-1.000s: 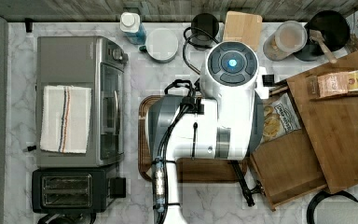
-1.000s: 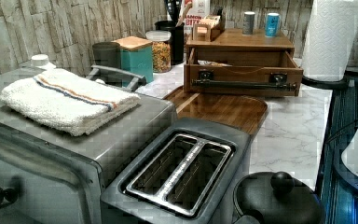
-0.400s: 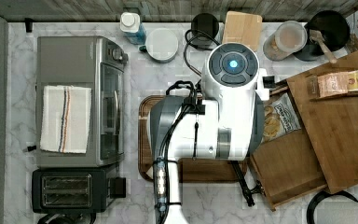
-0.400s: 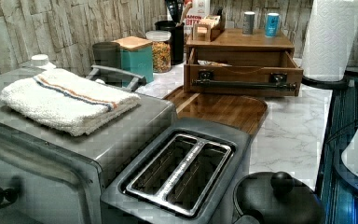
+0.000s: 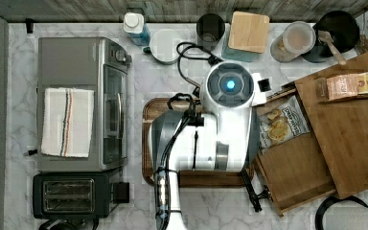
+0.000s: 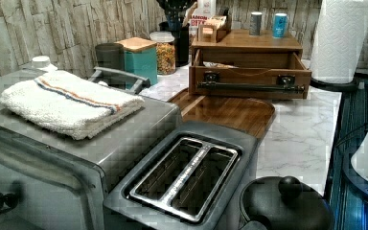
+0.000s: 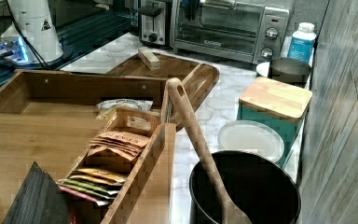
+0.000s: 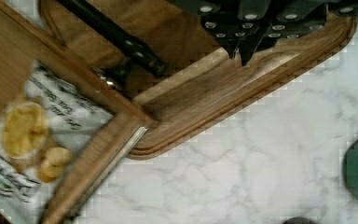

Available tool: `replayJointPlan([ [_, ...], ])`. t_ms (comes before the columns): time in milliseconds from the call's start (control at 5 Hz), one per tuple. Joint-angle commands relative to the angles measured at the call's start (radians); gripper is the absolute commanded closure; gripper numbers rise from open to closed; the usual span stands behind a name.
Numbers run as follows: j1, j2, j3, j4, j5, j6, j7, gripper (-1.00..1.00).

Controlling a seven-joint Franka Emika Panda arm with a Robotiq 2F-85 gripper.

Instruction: Close the drawer.

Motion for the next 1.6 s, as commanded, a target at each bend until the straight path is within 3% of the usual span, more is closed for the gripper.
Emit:
replayJointPlan([
  [200,0.048,-0.172,0.059,-0.335,-0.011,0.098,-0.248,1.0],
  [400,0.046,-0.208,0.057,-0.464,-0.083,0.184,-0.373,1.0],
  [600,0.034,-0.235,0.016,-0.554,-0.09,0.229,-0.556,1.0],
  [1000,-0.02,-0.279,0.006,-0.702,-0.186,0.348,-0.679,1.0],
  [1400,-0.062,-0.26,-0.04,-0.768,-0.305,0.483,-0.744,1.0],
  [1600,-0.084,-0.239,-0.06,-0.731,-0.271,0.431,-0.828,1.0],
])
